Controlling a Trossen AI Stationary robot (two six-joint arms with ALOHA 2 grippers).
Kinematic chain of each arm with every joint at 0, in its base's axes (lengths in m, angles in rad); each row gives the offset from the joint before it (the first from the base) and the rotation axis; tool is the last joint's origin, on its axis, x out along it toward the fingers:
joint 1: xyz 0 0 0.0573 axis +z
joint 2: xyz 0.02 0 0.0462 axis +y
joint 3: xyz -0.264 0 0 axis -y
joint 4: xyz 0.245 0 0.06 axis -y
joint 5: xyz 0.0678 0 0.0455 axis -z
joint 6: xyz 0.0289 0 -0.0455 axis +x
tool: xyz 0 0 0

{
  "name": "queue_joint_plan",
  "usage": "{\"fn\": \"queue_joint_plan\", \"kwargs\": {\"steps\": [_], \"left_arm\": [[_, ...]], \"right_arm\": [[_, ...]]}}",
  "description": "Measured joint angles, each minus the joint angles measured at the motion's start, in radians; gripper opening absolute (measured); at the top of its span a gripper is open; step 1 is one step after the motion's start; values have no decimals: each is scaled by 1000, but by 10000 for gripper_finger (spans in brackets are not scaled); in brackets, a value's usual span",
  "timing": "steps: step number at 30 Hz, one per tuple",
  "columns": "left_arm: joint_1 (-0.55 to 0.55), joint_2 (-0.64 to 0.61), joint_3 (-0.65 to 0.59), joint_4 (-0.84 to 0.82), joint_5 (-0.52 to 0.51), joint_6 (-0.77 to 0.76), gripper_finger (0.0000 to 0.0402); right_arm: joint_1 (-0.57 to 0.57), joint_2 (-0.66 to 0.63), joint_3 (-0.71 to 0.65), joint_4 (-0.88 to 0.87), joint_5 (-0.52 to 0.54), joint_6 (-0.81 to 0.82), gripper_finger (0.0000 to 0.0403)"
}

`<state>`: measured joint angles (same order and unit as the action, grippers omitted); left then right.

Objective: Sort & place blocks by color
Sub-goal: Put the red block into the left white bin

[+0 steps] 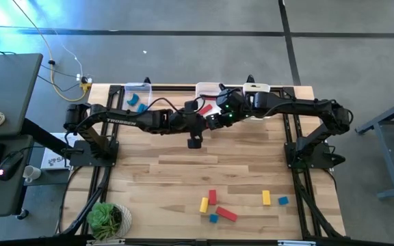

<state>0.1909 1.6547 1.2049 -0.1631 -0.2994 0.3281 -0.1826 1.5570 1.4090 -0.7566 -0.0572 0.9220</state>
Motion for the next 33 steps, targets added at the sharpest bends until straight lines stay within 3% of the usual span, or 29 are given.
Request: {"fn": "queue_joint_plan", "kwargs": {"steps": [12, 21, 33], "left_arm": [[20, -2, 0, 11, -1, -28, 145], [75, -2, 0, 6, -7, -43, 190], [152, -22, 2, 5, -202, 23, 216]], "right_arm": [[-12, 3, -4, -32, 42, -55, 36], [-108, 3, -4, -39, 56, -198, 38], [-262, 3, -4, -28, 56, -407, 38]]}}
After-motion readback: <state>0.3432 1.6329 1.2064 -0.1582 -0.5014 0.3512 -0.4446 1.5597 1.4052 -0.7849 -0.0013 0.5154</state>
